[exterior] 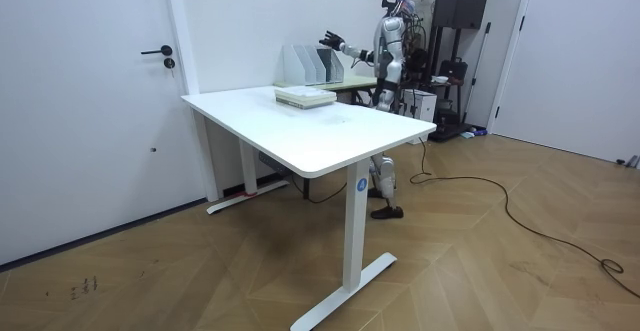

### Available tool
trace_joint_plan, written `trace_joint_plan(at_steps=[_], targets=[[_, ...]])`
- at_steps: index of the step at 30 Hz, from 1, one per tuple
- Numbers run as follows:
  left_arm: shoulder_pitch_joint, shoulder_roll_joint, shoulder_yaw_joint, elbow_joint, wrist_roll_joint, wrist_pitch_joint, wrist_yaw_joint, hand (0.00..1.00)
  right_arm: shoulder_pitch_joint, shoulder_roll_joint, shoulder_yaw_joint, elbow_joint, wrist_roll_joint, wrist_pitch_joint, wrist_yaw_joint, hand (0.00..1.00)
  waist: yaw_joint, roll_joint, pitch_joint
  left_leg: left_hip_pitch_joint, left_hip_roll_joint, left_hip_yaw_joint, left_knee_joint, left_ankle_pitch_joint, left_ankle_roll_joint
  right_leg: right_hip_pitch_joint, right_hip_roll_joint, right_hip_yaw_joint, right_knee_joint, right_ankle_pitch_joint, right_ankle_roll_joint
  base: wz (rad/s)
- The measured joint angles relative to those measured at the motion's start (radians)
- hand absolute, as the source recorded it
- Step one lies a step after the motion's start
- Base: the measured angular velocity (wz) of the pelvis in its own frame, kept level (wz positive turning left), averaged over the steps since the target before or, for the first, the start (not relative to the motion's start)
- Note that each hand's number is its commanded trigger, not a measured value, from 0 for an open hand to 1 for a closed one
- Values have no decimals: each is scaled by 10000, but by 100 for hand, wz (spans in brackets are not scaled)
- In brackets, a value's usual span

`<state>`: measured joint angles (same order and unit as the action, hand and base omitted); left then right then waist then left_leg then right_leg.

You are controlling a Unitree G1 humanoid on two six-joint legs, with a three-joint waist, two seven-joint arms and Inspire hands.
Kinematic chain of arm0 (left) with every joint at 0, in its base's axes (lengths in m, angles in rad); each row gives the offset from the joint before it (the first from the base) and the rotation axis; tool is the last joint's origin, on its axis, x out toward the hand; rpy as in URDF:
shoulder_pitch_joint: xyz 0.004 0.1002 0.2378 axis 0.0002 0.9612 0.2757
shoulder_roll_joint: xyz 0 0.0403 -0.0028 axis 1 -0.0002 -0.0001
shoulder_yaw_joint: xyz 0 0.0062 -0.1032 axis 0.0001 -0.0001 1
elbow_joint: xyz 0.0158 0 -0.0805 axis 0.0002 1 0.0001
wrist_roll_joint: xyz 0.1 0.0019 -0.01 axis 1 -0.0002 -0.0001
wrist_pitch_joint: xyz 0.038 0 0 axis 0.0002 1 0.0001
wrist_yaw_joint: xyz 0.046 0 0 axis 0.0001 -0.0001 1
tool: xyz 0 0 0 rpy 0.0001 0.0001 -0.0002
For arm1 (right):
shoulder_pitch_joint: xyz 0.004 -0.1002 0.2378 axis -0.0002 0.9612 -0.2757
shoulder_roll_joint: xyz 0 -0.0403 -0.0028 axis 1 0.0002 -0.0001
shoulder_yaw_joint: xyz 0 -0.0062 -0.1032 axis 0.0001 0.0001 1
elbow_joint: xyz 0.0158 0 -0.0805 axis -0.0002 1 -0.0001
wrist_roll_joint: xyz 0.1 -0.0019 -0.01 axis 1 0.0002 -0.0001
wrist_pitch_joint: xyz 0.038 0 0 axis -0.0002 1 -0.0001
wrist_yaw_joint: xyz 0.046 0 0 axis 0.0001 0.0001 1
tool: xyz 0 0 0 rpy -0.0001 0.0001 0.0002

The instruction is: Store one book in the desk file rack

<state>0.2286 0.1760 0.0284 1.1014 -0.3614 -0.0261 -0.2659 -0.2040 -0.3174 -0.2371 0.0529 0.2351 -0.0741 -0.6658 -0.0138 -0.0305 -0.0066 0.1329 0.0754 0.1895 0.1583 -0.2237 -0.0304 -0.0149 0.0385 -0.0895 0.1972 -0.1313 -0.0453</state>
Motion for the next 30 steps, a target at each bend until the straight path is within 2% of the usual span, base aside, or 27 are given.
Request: trace_joint_plan(at_steps=[6,12,14,16,18,20,21,23,25,27,30], targets=[[36,-26,34,4,2,-20,-12,0,171,-1,4,-1230,313,-9,319,0,37,53,-33,22,8,7,1,0,0,29,11,-9,-49,3,0,-1],[10,-40,53,81,13,-116,-18,0,629,-1,315,-2528,1223,-24,1814,0,-7,37,-9,2,10,35,-29,0,0,-44,17,38,2,3,0,-2],[-23,-38,92,236,1,-202,-102,0,865,-4,481,-3244,1652,-26,2677,0,8,29,12,41,13,34,-53,0,0,-31,24,47,31,3,-1,0],[-21,2,87,270,-10,-268,-172,0,876,-7,682,-3559,2151,-25,3523,0,-45,15,70,43,14,39,-63,0,0,-43,21,54,59,3,-1,0],[15,25,77,196,-3,-282,-231,0,872,-9,833,-3630,2636,-19,4487,0,-53,-3,83,20,12,141,-71,-1,0,-38,12,71,63,3,0,0],[19,28,89,201,-3,-282,-291,0,882,-7,1118,-3683,3221,173,5715,0,-50,-23,91,25,12,281,-71,-1,0,-55,2,78,66,11,13,0],[19,28,87,205,-4,-282,-309,0,885,-7,1181,-3737,3340,254,6007,0,-47,-19,93,20,12,282,-71,-1,0,-66,2,78,69,14,16,5],[19,55,85,191,-7,-278,-383,0,876,-16,1380,-4044,3817,487,7236,0,-7,-9,89,-42,13,264,-71,-1,0,-129,4,75,74,29,28,7],[-13,128,74,188,3,-241,-615,0,876,-26,1528,-4208,3945,555,8161,0,43,-15,85,-84,20,245,-71,-1,0,-149,-2,66,67,39,25,7],[-77,185,40,183,1,-187,-780,0,849,-113,1723,-4286,3877,639,9108,0,168,-42,25,-196,22,240,-48,-1,0,-263,-15,62,103,47,14,-1],[-228,274,-34,179,1,44,-918,0,845,-319,2430,-4297,3748,1037,10493,0,385,-96,-4,-205,48,255,-55,-1,-1,-295,-17,3,98,76,-17,-5]])
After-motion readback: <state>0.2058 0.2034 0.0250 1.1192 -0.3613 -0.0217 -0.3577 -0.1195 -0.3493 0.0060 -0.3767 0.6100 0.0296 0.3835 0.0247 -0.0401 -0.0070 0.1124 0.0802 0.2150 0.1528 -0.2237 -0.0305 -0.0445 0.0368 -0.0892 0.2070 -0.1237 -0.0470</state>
